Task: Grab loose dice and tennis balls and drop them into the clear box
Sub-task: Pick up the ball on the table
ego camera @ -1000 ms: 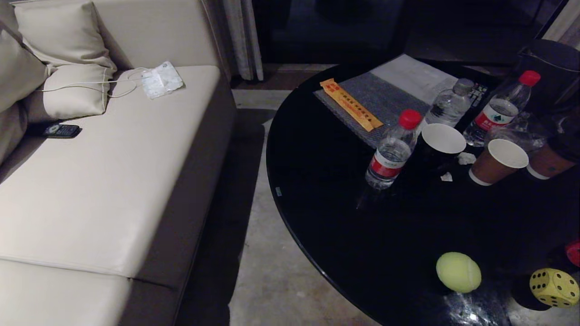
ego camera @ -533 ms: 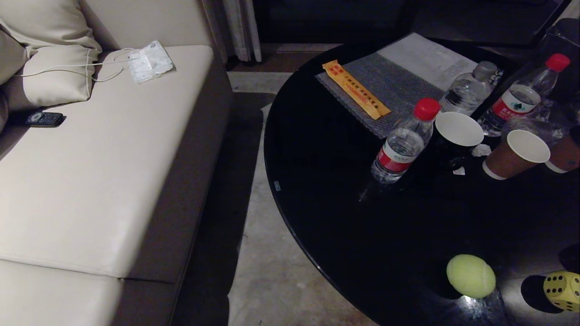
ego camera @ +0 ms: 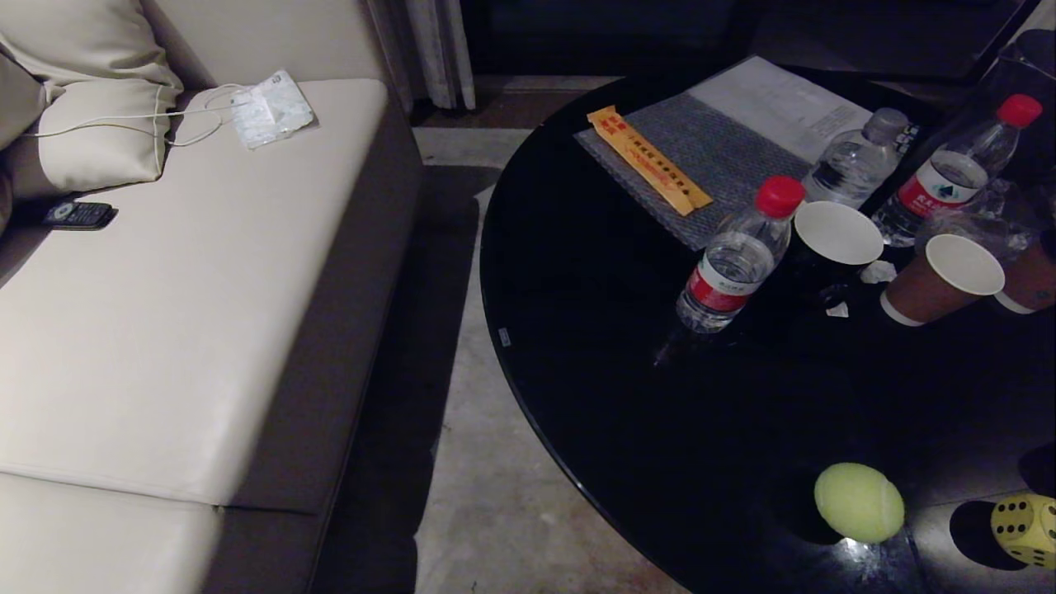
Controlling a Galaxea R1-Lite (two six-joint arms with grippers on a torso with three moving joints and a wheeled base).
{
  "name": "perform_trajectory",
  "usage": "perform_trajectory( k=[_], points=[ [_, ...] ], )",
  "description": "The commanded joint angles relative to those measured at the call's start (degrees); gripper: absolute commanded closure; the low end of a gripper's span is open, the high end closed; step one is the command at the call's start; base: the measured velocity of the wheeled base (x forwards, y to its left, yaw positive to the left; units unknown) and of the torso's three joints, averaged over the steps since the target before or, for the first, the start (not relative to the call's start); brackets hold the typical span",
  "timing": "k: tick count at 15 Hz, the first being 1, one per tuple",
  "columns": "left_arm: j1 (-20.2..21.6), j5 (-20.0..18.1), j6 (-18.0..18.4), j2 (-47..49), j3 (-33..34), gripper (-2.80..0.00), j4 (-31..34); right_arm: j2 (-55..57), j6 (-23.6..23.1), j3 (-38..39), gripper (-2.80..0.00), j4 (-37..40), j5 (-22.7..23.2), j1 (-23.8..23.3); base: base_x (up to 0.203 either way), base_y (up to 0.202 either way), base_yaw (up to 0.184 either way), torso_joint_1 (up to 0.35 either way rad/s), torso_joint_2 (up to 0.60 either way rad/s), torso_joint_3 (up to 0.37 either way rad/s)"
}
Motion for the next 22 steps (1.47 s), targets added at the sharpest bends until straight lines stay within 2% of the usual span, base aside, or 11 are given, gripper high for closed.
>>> perform_trajectory(
  k=[1, 4, 7, 9, 11, 14, 15, 22],
  points=[
    [0.0, 0.1, 0.0, 0.1, 0.1, 0.0, 0.0, 13.2, -0.8, -8.7, 0.0, 5.2, 1.4, 0.0, 0.0, 0.0, 0.0, 0.0, 0.0, 0.0],
    [0.0, 0.1, 0.0, 0.1, 0.1, 0.0, 0.0, 27.1, -1.8, -16.3, 0.0, 9.5, 6.2, 0.1, 0.0, 0.0, 0.0, 0.0, 0.0, 0.0],
    [0.0, 0.0, 0.0, 0.1, 0.1, 0.0, 0.0, 40.6, -1.7, -19.4, 0.0, 10.3, 9.5, 0.4, 0.0, 0.0, 0.0, 0.0, 0.0, 0.0],
    [0.0, 0.0, 0.0, 0.1, 0.1, 0.0, 0.0, 49.6, -0.3, -20.4, 0.0, 6.4, 10.3, 1.2, 0.0, 0.0, 0.0, 0.0, 0.0, 0.0],
    [0.0, 0.1, 0.0, 0.1, 0.1, 0.0, 0.0, 55.4, 2.8, -21.1, 0.0, -1.1, 10.5, 1.8, 0.0, 0.0, 0.0, 0.0, 0.0, 0.0],
    [0.0, 0.1, 0.0, 0.1, 0.1, 0.0, 0.0, 56.0, 4.6, -20.3, 0.0, -2.5, 10.9, 4.0, 0.0, 0.0, 0.0, 0.0, 0.0, 0.0],
    [0.0, 0.1, 0.0, 0.1, 0.1, 0.0, 0.0, 56.2, 5.6, -20.3, -2.8, -2.4, 11.1, 4.2, 0.0, 0.0, 0.0, 0.0, 0.0, 0.0],
    [0.0, 0.0, 0.0, 0.1, 0.1, 0.0, 0.0, 59.8, 5.4, -23.0, -2.8, -2.5, 11.2, 9.8, 0.0, 0.0, 0.0, 0.0, 0.0, 0.0]
  ],
)
